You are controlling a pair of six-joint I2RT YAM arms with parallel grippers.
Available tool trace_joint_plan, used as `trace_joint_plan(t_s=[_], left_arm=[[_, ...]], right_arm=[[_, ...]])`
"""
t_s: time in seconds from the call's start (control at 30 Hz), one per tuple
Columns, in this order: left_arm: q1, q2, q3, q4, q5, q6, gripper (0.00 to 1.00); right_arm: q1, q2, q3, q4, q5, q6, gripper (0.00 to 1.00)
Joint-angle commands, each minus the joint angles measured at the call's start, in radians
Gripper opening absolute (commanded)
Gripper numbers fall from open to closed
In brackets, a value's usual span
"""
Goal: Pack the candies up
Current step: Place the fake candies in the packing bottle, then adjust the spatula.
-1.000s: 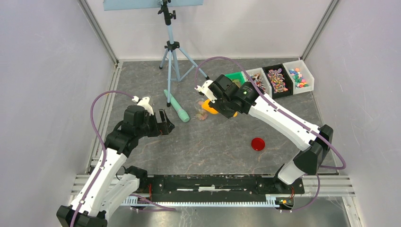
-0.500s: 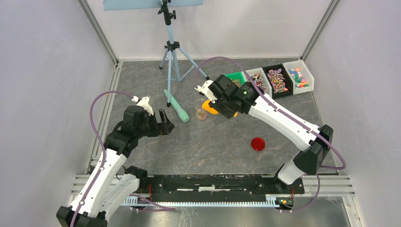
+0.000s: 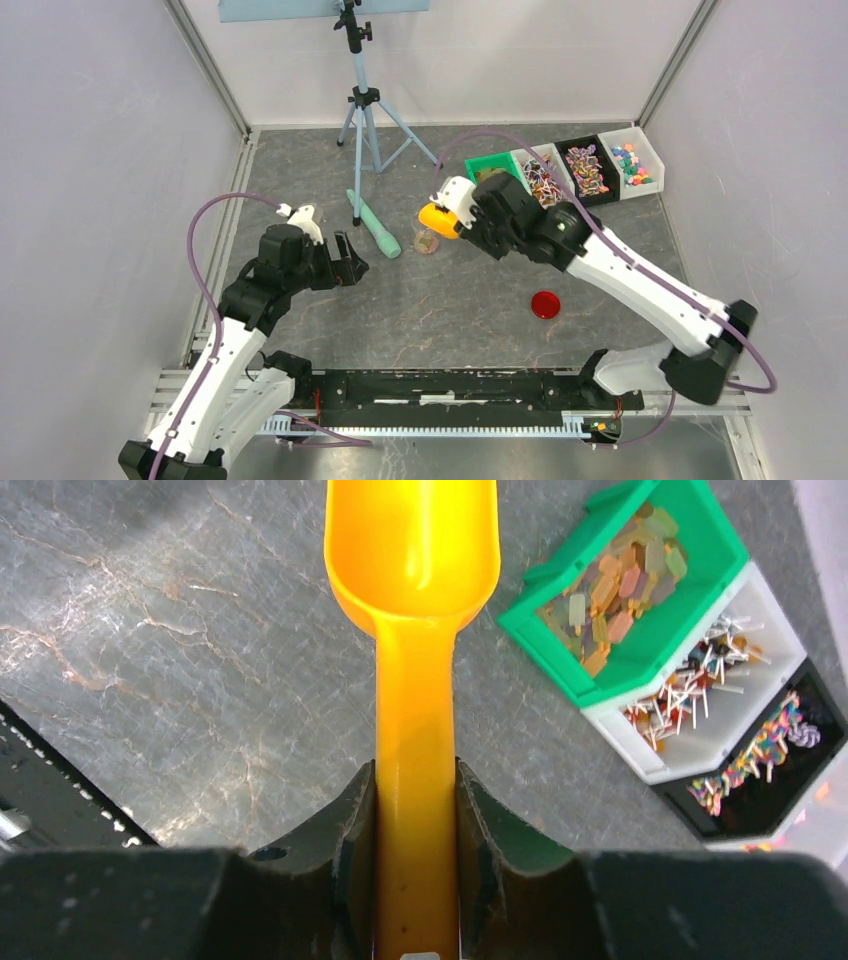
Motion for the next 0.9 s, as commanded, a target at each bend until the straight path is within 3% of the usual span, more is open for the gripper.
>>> trace_joint_plan(t_s=[0.0,0.2,0.3,0.53,0.7,0.87], left_arm=[[-0.004,-0.038,0.019,0.018,-0.008,0.024,1.0],[-0.007,-0.114,0.005,0.05,0.005,0.026,1.0],[-0.007,-0.136,0.012,0.05,0.018,0.026,1.0],[-0.007,-0.084,0.133,0.073,0.158,-0.093,1.0],[-0.005,0.012,0.221,0.049,0.228,-0.214,0.99],[-0.007,0.097,0.26,0.11,0.366,-0.32,0.9]], right_arm=[[0.007,-0.17,-0.211,0.352,-0.046,-0.118,0.0],[0.008,-0.378,-0.514,0.753,-0.084,-0.235,0.0],[0.007,-0.422,-0.583,0.832,-0.125,-0.248,0.0],[0.006,-0.398,-0.569,0.771,-0.179,-0.19,0.0],[0.007,-0.371,-0.509,0.699,-0.344,-0.033,0.0],[0.008,-0.395,-0.506,0.636,-0.435,-0.003,0.0]])
